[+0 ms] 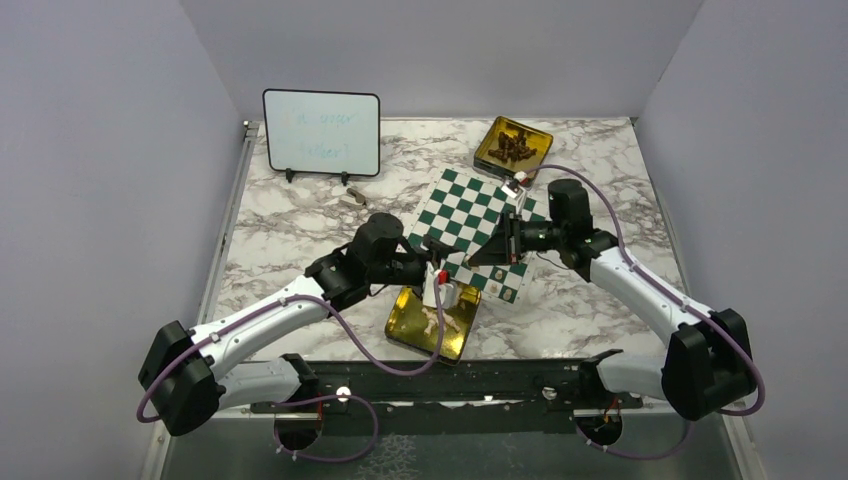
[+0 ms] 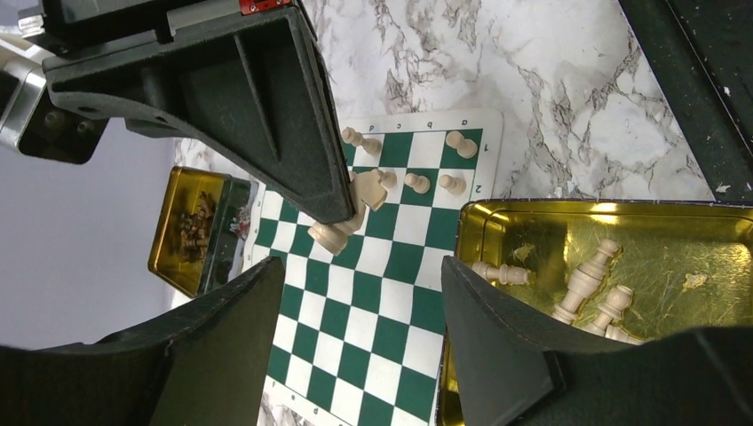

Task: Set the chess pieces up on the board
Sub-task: Place the chess piece on the chessboard.

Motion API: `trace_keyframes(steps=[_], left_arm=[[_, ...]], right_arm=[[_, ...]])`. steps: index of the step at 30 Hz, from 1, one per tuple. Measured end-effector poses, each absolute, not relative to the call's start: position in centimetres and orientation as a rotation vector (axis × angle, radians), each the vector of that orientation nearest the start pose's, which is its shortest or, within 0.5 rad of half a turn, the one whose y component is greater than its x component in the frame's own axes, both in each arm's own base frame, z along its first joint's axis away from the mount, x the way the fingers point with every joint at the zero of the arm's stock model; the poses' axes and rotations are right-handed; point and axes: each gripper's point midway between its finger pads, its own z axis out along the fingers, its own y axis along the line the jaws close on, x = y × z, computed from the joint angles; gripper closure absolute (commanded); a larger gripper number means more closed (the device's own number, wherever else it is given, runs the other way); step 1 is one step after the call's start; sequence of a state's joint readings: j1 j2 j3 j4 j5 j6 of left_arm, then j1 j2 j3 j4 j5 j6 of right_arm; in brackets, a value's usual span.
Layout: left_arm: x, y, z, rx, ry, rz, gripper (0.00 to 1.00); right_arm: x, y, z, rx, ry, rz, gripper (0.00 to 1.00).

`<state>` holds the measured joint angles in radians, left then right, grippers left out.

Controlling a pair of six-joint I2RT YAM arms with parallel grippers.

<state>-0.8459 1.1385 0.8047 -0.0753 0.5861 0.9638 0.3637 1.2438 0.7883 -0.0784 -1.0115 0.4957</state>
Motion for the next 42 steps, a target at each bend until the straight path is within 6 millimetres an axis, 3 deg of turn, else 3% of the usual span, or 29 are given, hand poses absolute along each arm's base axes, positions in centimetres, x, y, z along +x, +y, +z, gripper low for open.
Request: trace_keyframes(steps=[9,15,27,42], left_arm=[[19.3,-32.5,21.1,1.751,0.850,-0.486,0.39],[19.2,-32.6,20.5,1.777,0.853,-0.489,0.46],[19.4,-32.8,20.4,1.792,0.840,-0.479,0.52],[19.5,-32.6,20.1,1.780,0.894,-0.492,0.83]], right_arm=[[20.8,26.7,20.5,-0.591,2.141,1.588,0.84],[20.3,27.2,20.4,-0.612,2.145,1.598,0.84],[19.8,27.7,20.0,-0.633,2.161,1.612,0.84],[20.0,27.9,19.8,-0.633,2.143,1.615,0.76]])
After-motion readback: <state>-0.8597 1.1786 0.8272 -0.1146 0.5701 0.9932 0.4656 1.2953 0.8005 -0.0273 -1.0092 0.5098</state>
